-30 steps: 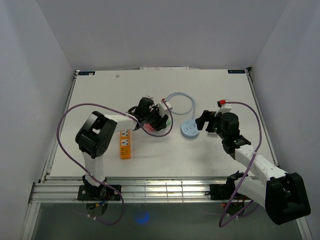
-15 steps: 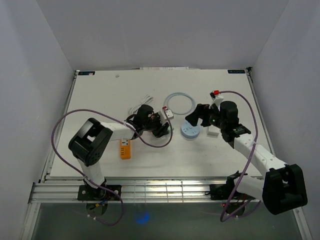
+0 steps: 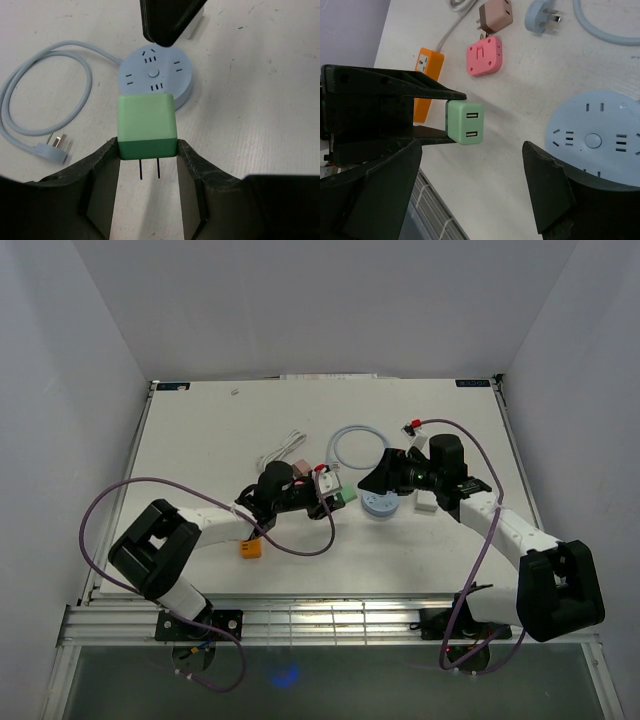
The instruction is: Insert the plug
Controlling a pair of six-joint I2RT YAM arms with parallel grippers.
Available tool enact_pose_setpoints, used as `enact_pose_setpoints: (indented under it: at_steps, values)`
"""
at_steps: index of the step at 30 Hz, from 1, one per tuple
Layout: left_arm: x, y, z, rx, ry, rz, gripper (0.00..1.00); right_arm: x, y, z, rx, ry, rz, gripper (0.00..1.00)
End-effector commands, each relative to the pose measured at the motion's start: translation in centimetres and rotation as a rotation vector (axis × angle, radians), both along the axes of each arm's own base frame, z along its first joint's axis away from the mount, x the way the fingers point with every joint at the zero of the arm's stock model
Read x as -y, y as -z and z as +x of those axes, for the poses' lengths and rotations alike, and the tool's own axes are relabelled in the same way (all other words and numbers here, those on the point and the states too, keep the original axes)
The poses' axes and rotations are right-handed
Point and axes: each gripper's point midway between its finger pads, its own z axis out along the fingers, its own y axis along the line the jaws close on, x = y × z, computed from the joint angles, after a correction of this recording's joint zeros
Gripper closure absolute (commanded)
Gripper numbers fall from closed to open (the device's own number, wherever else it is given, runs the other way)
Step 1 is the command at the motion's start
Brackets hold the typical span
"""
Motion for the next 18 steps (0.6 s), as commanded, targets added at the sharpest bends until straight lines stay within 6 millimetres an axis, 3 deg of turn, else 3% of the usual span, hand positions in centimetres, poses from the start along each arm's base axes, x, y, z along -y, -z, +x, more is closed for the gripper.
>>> enact_pose_setpoints:
  at_steps: [1,14,18]
  values:
    - [0.5,-3.6,-0.7,0.105,0.048,-0.086,0.59,-1.5,-1.9,-0.6,-0.001,-0.070,0.050,0.14]
    - [0.7,-4.6,-2.0,0.126,0.097,-0.118,0.59,-4.1,-1.0,-1.1,-0.065,-0.144,0.109,0.25]
    - [0.8,-4.7,-2.5,0.127,0.119,-0.122,0.59,-4.4,-1.1,-0.9,-0.060,-0.145,0.120,0.33]
